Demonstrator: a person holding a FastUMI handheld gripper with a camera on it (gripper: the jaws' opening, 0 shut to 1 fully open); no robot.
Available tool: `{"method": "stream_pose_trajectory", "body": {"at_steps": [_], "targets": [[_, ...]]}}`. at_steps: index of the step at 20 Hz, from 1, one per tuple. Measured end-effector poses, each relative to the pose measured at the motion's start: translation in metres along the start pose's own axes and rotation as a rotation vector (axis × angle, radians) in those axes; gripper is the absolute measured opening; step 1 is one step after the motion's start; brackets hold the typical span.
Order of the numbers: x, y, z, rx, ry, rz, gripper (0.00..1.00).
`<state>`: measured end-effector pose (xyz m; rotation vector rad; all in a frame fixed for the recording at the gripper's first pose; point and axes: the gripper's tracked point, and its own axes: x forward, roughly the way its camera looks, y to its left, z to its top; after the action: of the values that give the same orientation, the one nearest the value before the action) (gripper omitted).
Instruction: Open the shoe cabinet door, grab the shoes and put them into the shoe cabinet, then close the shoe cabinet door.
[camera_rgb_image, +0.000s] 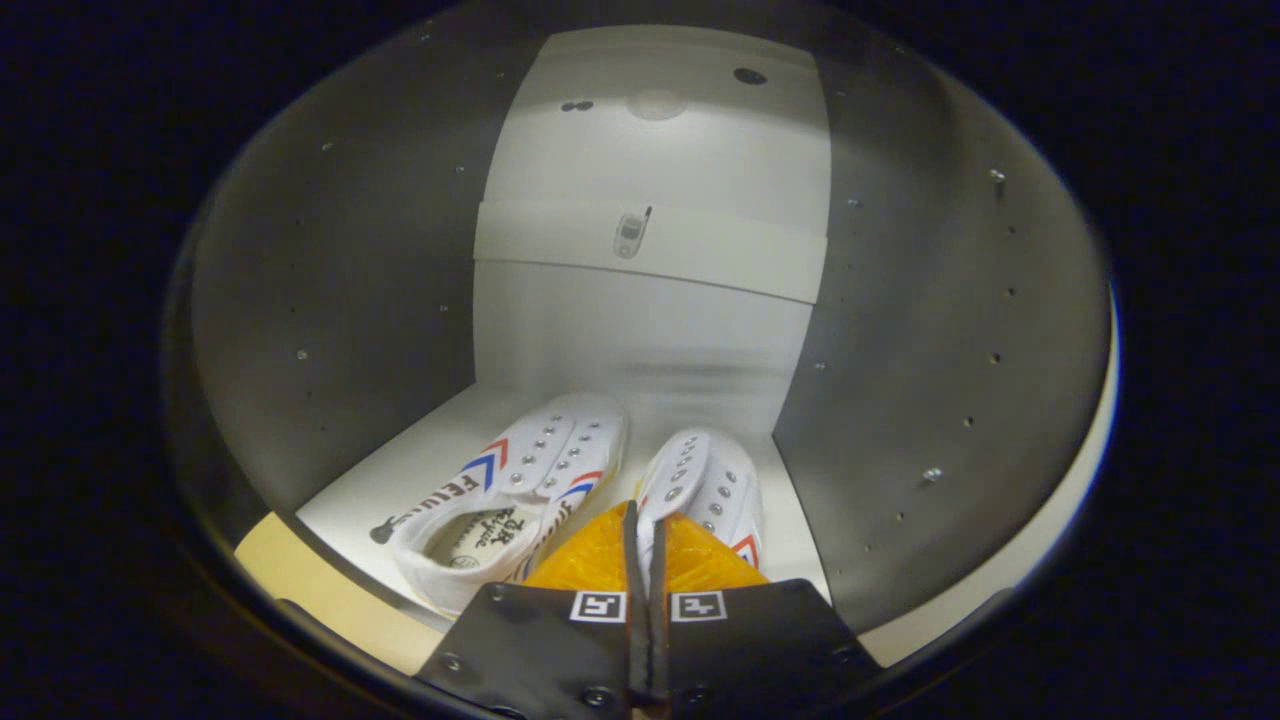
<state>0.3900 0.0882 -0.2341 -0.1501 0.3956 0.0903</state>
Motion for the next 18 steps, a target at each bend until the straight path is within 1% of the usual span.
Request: {"method": "stream_pose_trajectory", "body": {"at_steps": [4, 9, 13, 15, 18], "targets": [[0.028, -0.002, 0.006, -0.028, 0.011, 0.011, 0.02], [0.049, -0.008, 0.011, 0.001, 0.006, 0.019, 0.02], [0.053, -0.011, 0.012, 0.016, -0.002, 0.012, 0.02], [0.052, -0.013, 0.011, 0.015, 0.001, -0.005, 0.02], [0.046, -0.015, 0.011, 0.051, -0.003, -0.018, 0.04]]}}
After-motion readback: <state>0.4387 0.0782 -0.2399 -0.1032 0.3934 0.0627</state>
